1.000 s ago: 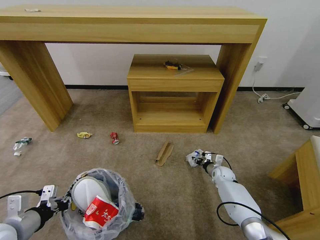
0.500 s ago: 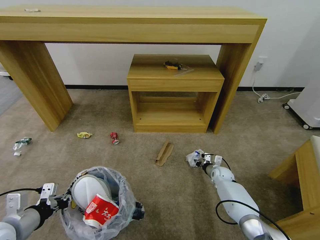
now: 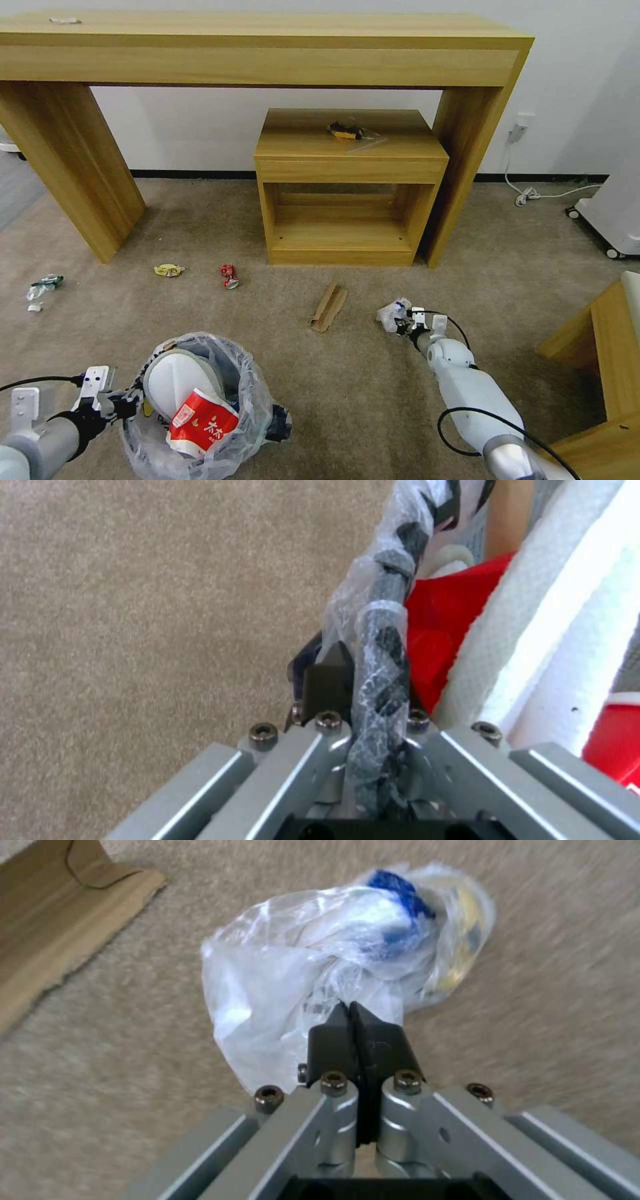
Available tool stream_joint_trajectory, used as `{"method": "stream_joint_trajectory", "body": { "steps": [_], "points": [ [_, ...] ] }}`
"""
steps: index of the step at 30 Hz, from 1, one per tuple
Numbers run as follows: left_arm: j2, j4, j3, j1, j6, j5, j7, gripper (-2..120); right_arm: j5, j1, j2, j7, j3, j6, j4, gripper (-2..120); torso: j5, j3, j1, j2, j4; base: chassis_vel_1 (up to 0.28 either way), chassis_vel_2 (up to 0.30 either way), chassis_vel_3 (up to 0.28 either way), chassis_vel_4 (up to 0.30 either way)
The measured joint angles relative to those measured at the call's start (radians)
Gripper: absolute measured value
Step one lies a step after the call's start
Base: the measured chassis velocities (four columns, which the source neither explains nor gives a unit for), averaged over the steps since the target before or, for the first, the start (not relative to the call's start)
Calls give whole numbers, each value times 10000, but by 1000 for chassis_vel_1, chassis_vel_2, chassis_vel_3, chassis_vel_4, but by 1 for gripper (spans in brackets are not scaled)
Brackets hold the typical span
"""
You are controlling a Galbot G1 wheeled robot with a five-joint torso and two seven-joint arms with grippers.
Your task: Pick up the trash bin and place the garbage on the floor into it.
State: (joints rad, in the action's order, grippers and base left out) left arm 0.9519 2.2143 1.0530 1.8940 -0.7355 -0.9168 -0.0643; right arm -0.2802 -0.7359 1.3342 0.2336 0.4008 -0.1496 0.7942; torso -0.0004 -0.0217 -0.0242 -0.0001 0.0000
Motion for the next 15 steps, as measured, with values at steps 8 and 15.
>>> {"method": "stream_joint_trajectory", "body": {
  "steps": [8,15],
  "points": [
    [-132,157,-151,-177,0,-20,12,0,729,-1229,-461,-18,190,666,1728,0,-2,0,0,0,-1,0,0,0,0],
    [-321,237,-737,-691,0,-105,245,0,837,-1925,-758,-167,364,774,3588,0,0,0,0,0,0,0,0,0,0]
  ]
}}
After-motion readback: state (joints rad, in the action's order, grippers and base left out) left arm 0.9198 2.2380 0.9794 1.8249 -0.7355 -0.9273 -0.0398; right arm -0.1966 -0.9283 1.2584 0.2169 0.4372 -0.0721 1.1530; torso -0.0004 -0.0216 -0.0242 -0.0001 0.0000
